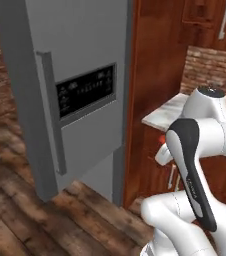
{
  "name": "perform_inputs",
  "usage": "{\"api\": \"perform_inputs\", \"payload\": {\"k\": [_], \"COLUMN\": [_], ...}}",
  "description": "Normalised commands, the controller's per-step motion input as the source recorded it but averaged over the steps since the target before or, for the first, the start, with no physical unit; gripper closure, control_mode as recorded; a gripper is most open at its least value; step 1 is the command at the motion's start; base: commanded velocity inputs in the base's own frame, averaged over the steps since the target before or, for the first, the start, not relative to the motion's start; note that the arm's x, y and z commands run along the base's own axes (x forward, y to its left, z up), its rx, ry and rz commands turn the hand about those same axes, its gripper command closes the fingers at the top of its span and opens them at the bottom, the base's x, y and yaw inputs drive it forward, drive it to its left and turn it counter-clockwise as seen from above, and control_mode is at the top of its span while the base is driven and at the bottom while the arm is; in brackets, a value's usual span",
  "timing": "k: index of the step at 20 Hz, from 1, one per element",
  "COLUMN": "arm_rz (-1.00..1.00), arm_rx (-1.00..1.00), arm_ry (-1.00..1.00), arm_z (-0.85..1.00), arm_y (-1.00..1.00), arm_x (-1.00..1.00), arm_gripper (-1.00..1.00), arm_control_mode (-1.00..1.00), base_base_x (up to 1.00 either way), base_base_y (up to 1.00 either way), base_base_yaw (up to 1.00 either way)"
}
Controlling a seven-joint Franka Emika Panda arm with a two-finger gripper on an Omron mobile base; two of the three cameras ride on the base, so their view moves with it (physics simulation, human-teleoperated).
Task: Place the carrots inside the fridge drawer. Close the drawer after placing the vegetables.
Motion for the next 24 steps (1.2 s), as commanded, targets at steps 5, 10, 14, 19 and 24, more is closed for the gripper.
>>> {"api": "perform_inputs", "payload": {"k": [5,10,14,19,24], "arm_rz": [0.0,0.0,0.0,0.0,0.0], "arm_rx": [0.0,0.0,0.0,0.0,0.0], "arm_ry": [0.0,0.0,0.0,0.0,0.0], "arm_z": [0.0,0.0,0.0,0.0,0.0], "arm_y": [0.0,0.0,0.0,0.0,0.0], "arm_x": [0.0,0.0,0.0,0.0,0.0], "arm_gripper": [1.0,1.0,1.0,1.0,1.0], "arm_control_mode": [1.0,1.0,1.0,1.0,1.0], "base_base_x": [-0.49,-0.44,-0.11,0.01,-0.15], "base_base_y": [-0.04,0.0,0.14,0.26,0.18], "base_base_yaw": [0.72,0.75,0.71,0.55,0.58]}}
